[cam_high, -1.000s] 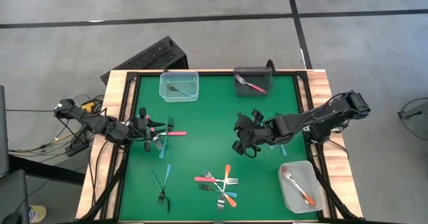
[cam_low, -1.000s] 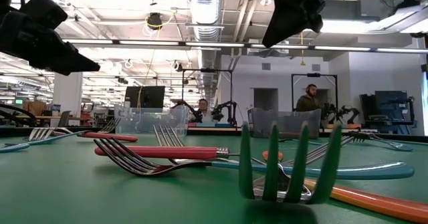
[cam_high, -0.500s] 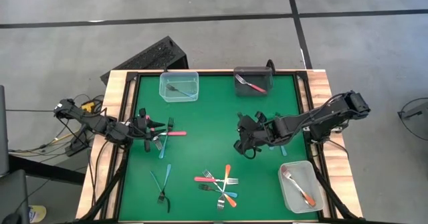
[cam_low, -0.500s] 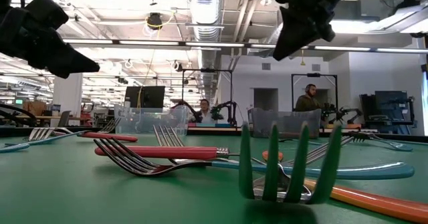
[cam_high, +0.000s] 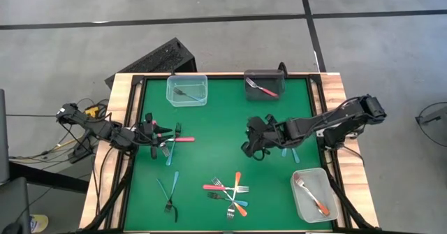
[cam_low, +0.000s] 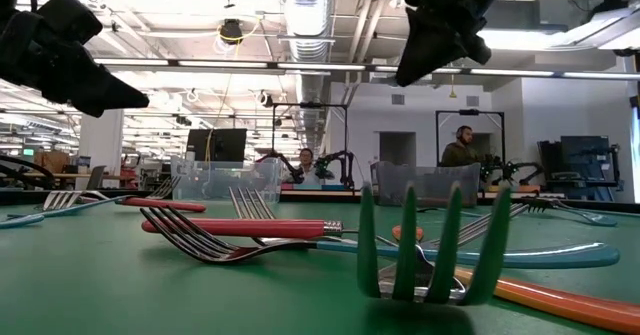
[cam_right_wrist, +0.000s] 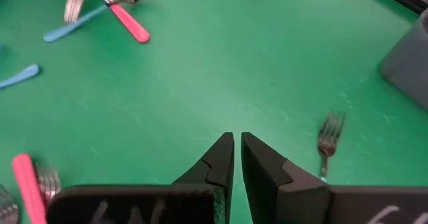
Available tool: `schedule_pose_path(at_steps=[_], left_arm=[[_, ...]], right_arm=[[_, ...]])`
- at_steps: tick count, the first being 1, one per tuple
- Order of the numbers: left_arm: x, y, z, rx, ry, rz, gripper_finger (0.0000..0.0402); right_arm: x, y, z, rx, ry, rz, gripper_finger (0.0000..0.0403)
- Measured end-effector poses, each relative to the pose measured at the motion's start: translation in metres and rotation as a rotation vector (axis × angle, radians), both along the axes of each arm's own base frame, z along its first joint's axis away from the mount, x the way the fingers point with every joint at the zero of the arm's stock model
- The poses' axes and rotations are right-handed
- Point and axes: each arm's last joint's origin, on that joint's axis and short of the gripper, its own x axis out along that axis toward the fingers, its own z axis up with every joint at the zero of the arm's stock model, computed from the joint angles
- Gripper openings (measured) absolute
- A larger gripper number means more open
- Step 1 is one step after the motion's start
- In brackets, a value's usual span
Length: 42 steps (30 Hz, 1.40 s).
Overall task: Sort silverware by color (type)
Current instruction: Put the black fork into the transparent bin
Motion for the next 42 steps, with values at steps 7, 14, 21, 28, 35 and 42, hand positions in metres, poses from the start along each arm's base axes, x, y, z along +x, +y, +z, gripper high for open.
schedule_pose_path(at_steps=[7,14,21,28,35,42], left_arm=[[0.000,0.000,0.000,0.003,0.001,-0.001,0.0098],[0.000,0.000,0.000,0.003,0.001,-0.002,0.0098],[0.000,0.000,0.000,0.003,0.001,-0.002,0.0098],[0.000,0.000,0.000,0.003,0.002,-0.002,0.0098],[0.000,0.000,0.000,0.003,0.002,-0.002,0.0098],[0.000,0.000,0.000,0.003,0.002,-0.002,0.0098]], right_arm=[[0.002,-0.003,0.002,-0.013,-0.026,-0.020,0.0056],[0.007,0.001,0.005,0.004,-0.091,-0.011,0.0056],[0.008,0.006,0.008,0.010,-0.128,0.008,0.0056],[0.008,0.006,0.008,0.009,-0.127,0.008,0.0056],[0.008,0.006,0.008,0.006,-0.127,0.006,0.0056],[0.008,0.006,0.008,0.005,-0.126,0.008,0.0056]])
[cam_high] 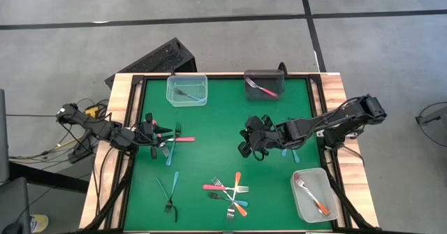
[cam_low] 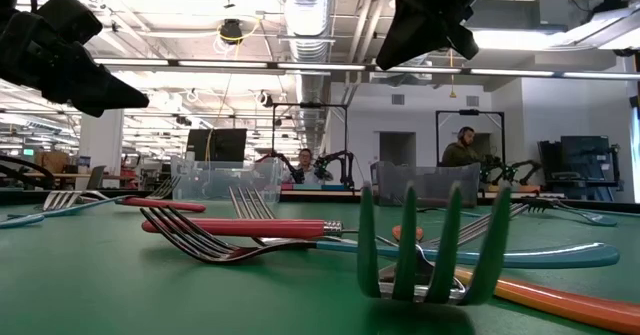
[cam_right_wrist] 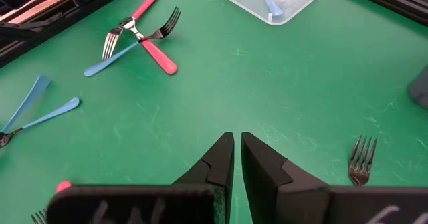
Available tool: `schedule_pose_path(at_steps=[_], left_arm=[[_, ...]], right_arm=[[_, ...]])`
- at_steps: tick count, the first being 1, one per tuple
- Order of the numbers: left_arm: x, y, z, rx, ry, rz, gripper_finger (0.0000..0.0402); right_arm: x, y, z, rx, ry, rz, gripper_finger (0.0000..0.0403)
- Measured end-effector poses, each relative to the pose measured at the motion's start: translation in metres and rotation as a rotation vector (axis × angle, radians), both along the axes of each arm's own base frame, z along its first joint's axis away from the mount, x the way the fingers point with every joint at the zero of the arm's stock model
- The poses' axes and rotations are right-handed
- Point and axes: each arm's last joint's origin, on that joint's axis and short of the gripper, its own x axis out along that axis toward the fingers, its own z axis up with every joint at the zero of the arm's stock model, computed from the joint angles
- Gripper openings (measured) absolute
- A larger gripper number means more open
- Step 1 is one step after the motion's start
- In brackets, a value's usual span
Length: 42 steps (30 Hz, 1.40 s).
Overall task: Sort silverware by color (type)
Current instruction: Put the black fork into the transparent bin
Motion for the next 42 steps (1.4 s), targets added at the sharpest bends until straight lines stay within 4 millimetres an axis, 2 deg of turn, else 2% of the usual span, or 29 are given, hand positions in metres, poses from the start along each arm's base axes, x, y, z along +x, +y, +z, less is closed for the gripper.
schedule_pose_path(at_steps=[24,35,42], left_arm=[[0.000,0.000,0.000,0.000,0.000,0.000,0.0098],[0.000,0.000,0.000,0.000,0.000,0.000,0.0098],[0.000,0.000,0.000,0.000,0.001,0.000,0.0098]], right_arm=[[0.000,0.001,0.000,0.001,0.000,0.003,0.0056],[-0.002,0.012,0.000,0.008,-0.005,0.036,0.0056],[-0.002,0.012,0.000,0.008,-0.006,0.036,0.0056]])
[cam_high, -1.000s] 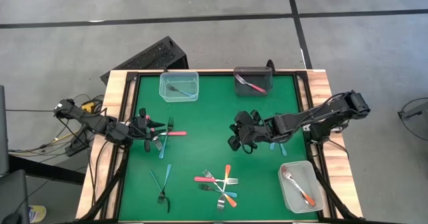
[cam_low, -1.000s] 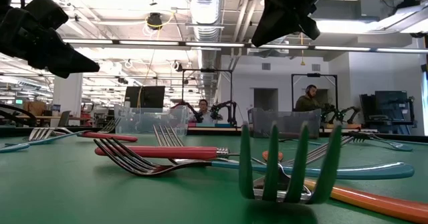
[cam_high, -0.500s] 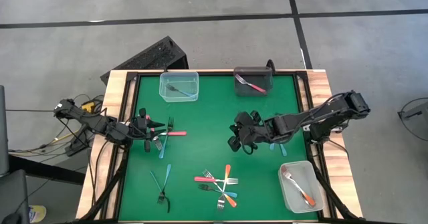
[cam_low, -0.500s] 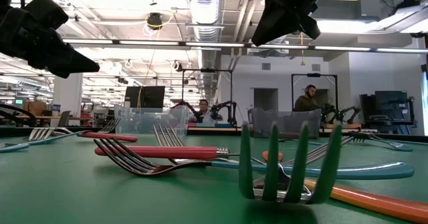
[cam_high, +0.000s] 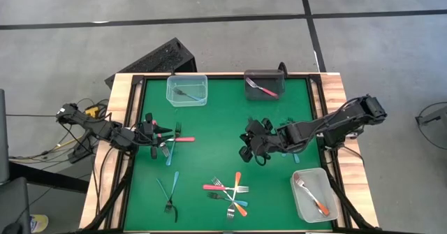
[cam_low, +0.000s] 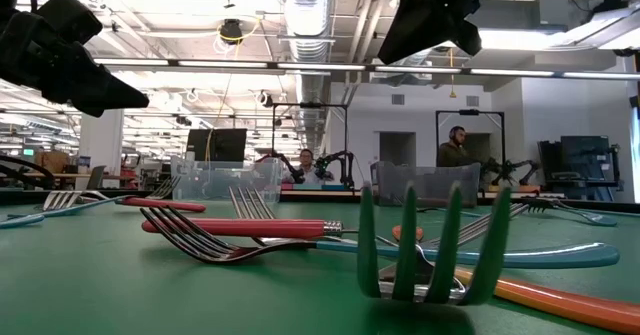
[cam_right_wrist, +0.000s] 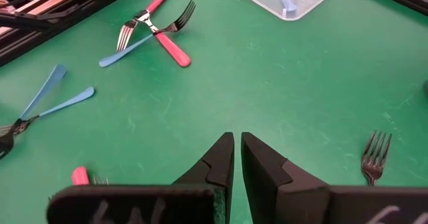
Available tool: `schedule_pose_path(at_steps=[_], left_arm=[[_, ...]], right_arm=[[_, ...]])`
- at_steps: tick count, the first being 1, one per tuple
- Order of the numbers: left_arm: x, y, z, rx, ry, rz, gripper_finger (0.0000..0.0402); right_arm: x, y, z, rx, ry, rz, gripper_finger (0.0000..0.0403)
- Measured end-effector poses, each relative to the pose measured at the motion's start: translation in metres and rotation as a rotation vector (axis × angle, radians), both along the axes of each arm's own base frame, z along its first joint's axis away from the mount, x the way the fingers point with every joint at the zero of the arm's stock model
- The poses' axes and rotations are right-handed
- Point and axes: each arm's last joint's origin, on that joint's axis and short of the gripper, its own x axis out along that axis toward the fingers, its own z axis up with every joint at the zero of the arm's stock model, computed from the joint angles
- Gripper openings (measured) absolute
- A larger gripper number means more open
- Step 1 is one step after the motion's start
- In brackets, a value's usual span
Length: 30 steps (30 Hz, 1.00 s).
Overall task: Sort silverware by color (type)
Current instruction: Put the black fork into the transparent bin
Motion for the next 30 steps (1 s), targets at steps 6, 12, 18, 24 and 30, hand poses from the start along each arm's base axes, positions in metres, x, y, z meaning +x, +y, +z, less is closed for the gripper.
schedule_pose_path(at_steps=[6,12,18,24,30], left_arm=[[0.000,0.000,0.000,0.000,0.000,0.000,0.0098],[0.000,0.000,0.000,0.000,0.000,0.000,0.0098],[0.000,0.000,0.000,0.000,0.000,0.000,0.0098],[0.000,0.000,0.000,0.000,0.000,0.000,0.0098],[0.000,0.000,0.000,0.000,0.000,0.000,0.0098]], right_arm=[[-0.001,0.000,0.000,-0.006,0.010,0.003,0.0056],[-0.014,-0.009,-0.011,-0.009,0.177,-0.059,0.0056],[-0.038,-0.023,-0.022,0.022,0.402,-0.227,0.0056],[-0.044,-0.020,-0.024,0.031,0.433,-0.267,0.0056],[-0.043,-0.006,-0.028,-0.003,0.398,-0.274,0.0056]])
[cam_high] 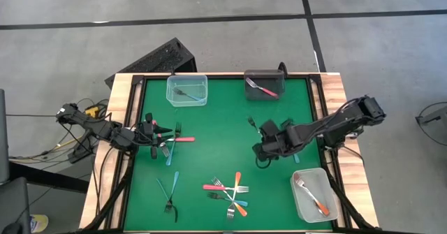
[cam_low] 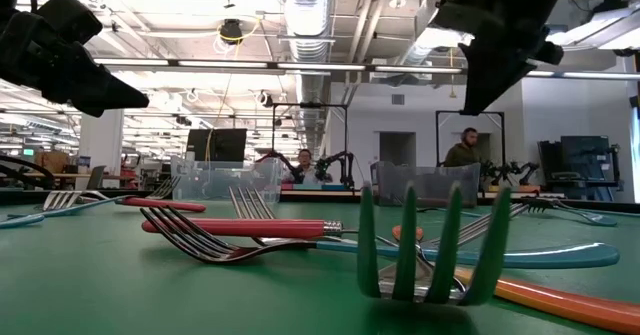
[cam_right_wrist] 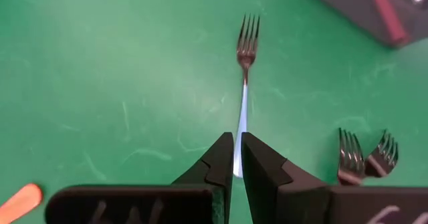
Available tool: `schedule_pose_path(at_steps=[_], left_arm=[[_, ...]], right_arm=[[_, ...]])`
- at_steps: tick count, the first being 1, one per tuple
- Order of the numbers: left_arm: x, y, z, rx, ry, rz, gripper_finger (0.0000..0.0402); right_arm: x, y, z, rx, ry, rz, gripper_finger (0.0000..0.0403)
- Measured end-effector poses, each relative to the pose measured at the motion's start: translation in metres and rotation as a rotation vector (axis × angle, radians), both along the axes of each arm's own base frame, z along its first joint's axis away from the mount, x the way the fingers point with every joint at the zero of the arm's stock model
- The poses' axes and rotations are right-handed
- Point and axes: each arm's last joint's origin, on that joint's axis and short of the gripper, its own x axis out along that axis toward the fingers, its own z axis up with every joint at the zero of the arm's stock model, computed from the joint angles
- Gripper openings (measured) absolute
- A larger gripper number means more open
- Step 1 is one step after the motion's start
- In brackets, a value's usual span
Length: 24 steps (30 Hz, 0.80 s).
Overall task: Sort silverware by color (type)
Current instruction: Put the black fork into the transparent bin
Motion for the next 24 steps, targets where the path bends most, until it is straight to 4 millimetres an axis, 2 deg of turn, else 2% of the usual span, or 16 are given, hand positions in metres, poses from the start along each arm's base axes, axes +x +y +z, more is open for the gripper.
schedule_pose_path(at_steps=[2,7,14,18,24], left_arm=[[0.000,0.000,0.000,0.000,0.000,0.000,0.0098],[0.000,0.000,0.000,0.000,0.000,0.000,0.0098],[0.000,0.000,0.000,0.001,0.002,0.000,0.0098],[0.000,0.000,0.000,0.001,0.002,0.000,0.0098],[0.000,0.000,0.000,0.001,0.002,0.000,0.0098]], right_arm=[[0.002,0.003,0.000,-0.035,-0.027,0.002,0.0056],[0.019,0.003,-0.011,-0.106,-0.060,0.039,0.0056],[0.055,-0.004,-0.032,-0.106,-0.034,0.233,0.0056],[0.071,-0.010,-0.022,-0.024,-0.037,0.329,0.0056],[0.069,-0.018,0.002,-0.046,-0.065,0.323,0.0056]])
